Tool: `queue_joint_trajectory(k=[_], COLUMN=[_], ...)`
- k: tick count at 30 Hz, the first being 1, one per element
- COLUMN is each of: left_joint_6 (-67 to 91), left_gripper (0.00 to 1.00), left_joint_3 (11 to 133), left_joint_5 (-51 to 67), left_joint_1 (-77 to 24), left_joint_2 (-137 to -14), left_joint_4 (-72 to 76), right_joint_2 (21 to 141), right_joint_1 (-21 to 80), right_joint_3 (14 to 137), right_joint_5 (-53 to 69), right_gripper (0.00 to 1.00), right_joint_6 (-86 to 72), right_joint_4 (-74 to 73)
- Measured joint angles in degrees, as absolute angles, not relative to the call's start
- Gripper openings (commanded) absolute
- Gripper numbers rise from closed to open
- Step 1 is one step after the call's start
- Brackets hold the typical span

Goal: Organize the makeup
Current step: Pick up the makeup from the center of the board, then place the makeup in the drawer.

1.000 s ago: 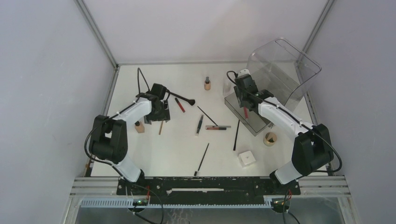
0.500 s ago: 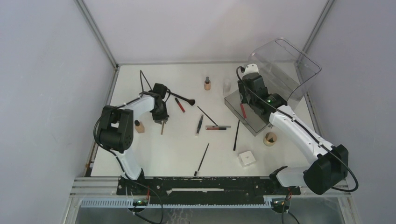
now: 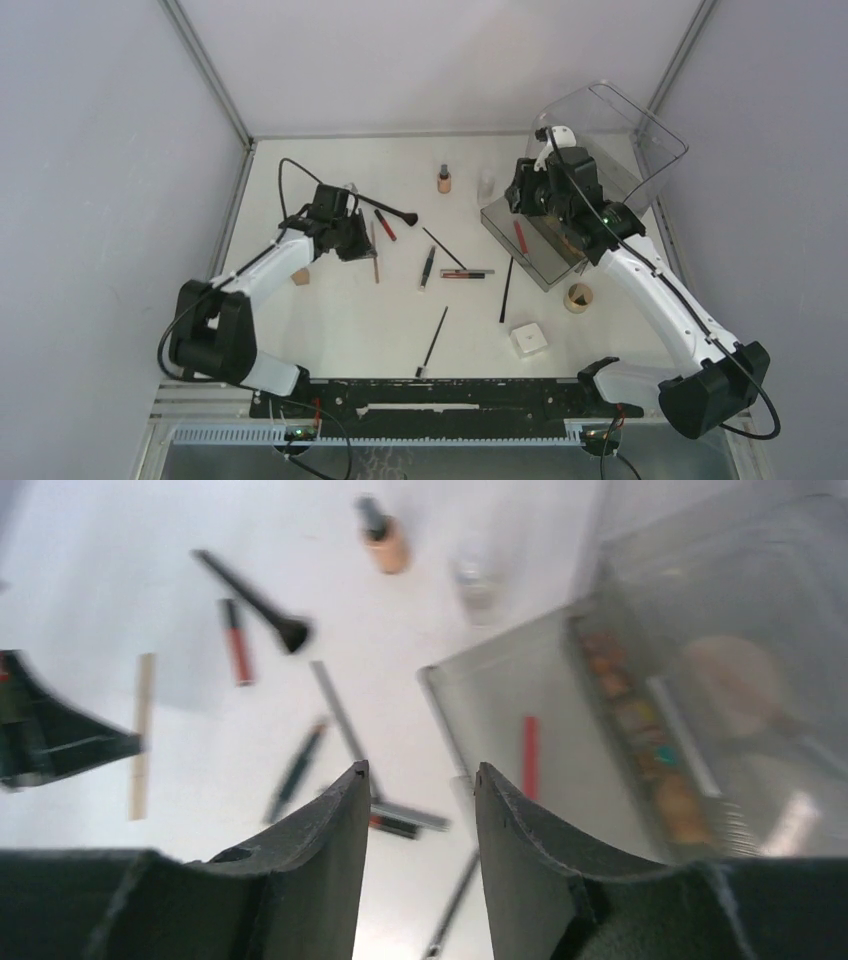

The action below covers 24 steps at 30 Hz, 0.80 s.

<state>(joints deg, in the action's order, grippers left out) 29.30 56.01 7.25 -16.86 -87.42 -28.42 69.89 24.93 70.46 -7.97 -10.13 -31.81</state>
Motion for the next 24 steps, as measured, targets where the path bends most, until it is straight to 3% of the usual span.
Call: queue_joint_trajectory(k=[6,18,21,24], left_joint_6=[31.6,34.4,35.4,36.1], left_gripper=[0.0,0.0,0.0,0.0], left_joint_3=[51.6,45.8,45.1,44.4], left_joint_5=[17.2,31.3,33.1,34.3], left_joint_1=[-21.7,-26.8,-27.1,-27.1], left_joint_2=[-74.8,-69.1,-68.4,-67.7], left_joint_4=[-18.5,-5.4,-2.7,-1.2], right_joint_2=[70.2,84.4,86.5,88.8], right_joint_1=[28.8,35.7,36.2,36.6], right_joint_3=[69.1,64.5,64.5,64.5], right_joint_5=[5.0,22.3,23.4,24.2], right_gripper=[0.64,0.69,0.63,0.41], right_joint_6=[-21.4,-39.1,-40.9,-42.3], right_joint_4=[-22.8,-6.5,-4.5,-3.1])
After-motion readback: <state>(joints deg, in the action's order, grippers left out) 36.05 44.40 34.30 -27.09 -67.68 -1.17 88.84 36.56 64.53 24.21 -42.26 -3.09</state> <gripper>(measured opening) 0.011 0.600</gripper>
